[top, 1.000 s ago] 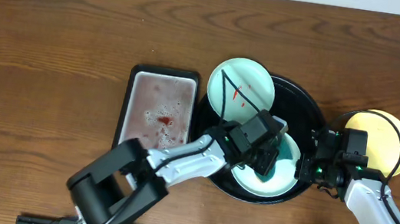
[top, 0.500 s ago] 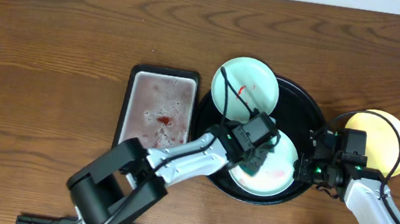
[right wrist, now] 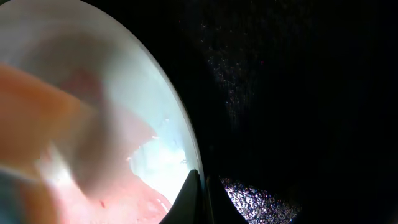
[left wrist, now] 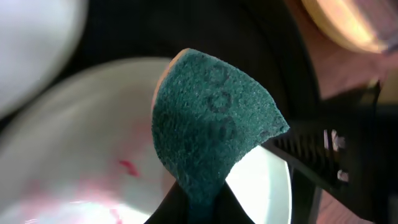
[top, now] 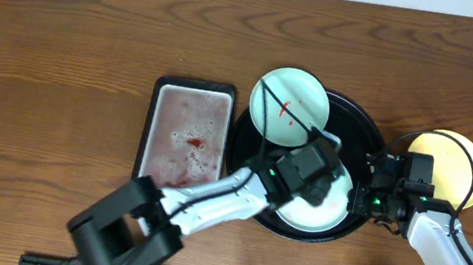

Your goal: Clean dirty plates on tray and stack at the side

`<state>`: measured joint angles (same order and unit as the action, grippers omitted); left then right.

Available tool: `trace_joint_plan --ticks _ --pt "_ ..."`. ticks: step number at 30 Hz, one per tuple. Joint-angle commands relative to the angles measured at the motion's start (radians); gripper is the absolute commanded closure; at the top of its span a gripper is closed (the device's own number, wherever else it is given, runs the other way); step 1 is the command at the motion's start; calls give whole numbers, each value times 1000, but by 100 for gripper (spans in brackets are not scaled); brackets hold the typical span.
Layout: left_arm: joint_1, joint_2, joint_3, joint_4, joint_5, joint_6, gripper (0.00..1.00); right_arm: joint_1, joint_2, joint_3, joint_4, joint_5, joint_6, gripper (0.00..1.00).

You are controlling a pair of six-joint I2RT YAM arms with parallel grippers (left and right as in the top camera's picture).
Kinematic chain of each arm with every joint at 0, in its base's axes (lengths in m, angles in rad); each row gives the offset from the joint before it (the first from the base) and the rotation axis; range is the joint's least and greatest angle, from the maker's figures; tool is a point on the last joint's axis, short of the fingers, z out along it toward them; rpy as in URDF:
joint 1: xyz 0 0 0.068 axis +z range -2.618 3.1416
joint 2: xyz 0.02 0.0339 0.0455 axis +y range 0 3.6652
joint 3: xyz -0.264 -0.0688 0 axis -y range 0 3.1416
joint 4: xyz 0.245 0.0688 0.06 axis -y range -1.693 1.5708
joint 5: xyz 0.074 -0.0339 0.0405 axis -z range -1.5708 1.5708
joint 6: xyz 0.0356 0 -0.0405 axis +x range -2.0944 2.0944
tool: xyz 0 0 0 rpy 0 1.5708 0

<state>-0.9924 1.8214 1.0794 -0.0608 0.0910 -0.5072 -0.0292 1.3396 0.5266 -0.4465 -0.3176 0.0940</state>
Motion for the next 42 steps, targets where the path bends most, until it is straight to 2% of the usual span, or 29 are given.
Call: trace_joint_plan --ticks 1,4,6,8,12,17,22,29,34,42 --pt "-21 71 -2 27 33 -39 93 5 3 0 1 14 -2 99" --pt "-23 99 -2 24 39 -27 93 5 3 0 1 14 -2 99" --pt "-18 103 -2 5 16 22 92 5 3 0 1 14 -2 99" --pt "0 95 -2 -55 -103 47 93 5 3 0 1 14 -2 99" --pt "51 45 -2 -116 -210 48 92 5 3 0 0 14 -2 99" --pt "79 -41 -2 -118 -206 54 93 5 3 0 1 14 -2 99" --pt "61 -70 -2 -87 -63 42 93 5 3 0 1 14 -2 99" --pt "37 -1 -2 -52 -49 43 93 5 4 0 1 14 -2 99" --pt "40 72 -2 -35 -56 126 93 5 3 0 0 14 -2 99" --pt "80 89 -2 -150 -56 155 93 5 3 0 -3 14 -2 99"
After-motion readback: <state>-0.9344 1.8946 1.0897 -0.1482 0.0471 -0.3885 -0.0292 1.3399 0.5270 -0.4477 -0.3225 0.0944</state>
